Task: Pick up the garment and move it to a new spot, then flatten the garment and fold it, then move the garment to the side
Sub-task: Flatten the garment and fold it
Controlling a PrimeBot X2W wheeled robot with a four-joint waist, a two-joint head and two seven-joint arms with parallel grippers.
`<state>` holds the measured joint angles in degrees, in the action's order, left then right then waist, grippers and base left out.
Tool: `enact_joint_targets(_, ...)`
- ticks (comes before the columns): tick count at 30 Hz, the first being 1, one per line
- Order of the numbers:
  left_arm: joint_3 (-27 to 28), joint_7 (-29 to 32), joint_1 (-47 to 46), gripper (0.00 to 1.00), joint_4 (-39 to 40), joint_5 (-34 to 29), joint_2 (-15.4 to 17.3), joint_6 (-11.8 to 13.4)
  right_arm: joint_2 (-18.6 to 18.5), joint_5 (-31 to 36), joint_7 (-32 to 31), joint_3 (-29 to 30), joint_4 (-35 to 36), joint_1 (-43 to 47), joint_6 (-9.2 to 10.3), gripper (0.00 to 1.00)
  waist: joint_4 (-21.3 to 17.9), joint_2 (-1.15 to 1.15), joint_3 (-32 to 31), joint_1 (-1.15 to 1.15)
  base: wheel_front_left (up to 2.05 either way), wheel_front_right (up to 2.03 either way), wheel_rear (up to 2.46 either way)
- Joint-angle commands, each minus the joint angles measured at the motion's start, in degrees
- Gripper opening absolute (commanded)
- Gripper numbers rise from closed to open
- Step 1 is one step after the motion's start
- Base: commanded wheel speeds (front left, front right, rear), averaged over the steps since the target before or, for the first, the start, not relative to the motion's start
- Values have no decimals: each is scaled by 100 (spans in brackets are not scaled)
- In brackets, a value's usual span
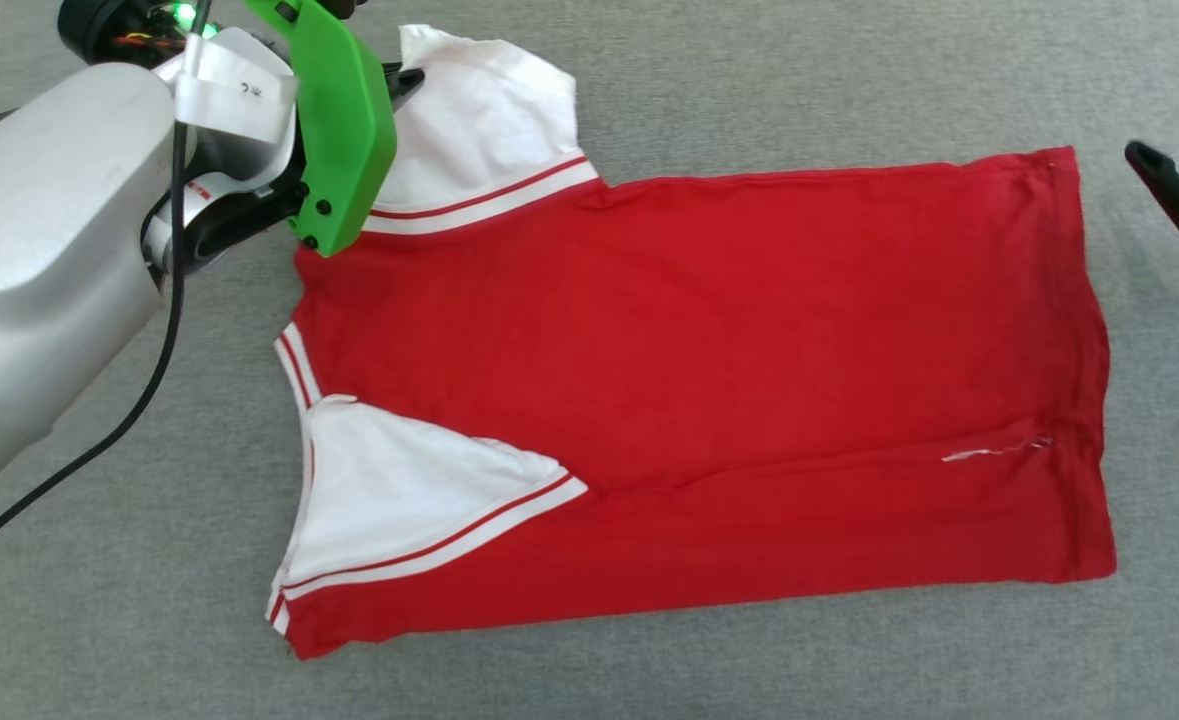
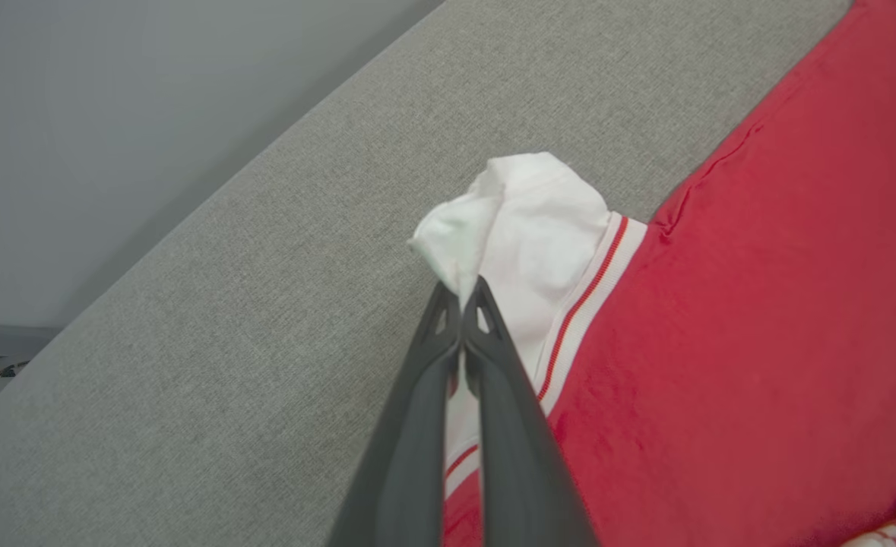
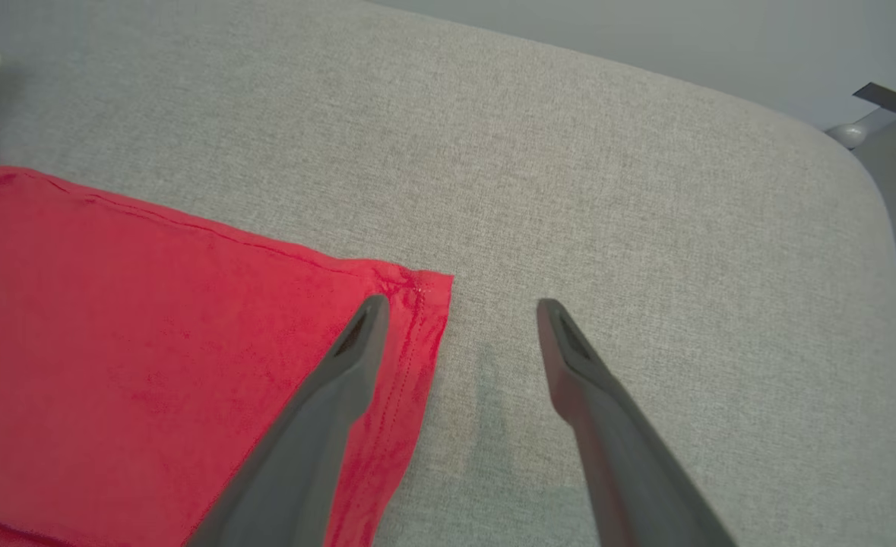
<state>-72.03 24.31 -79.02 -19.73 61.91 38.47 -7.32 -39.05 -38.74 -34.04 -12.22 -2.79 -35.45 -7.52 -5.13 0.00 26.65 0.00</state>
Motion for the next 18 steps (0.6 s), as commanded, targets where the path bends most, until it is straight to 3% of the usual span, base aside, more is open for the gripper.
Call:
enact_joint_targets(1,-9,-66,76,0,61,-108,-12,-16,-51,-163,-396,-97,-146,-181,3,100,208,0,-55,0,0,0,0)
enact_joint_targets(5,-24,-178,6,0,173,-210,-62,-16,-121,-161,-1136,-378,-514,-545,3,100,355,0,67,0,0,0,0)
enact_joint_targets(8,-31,-242,-55,0,229,-257,-95,-16,21,-132,-1354,-483,-836,-771,3,100,442,0,175,0,0,0,0)
enact_joint_targets(18,-72,-399,-127,0,311,-361,-145,-16,498,345,-1128,-1056,-2149,-1040,3,100,581,0,424,0,0,0,0)
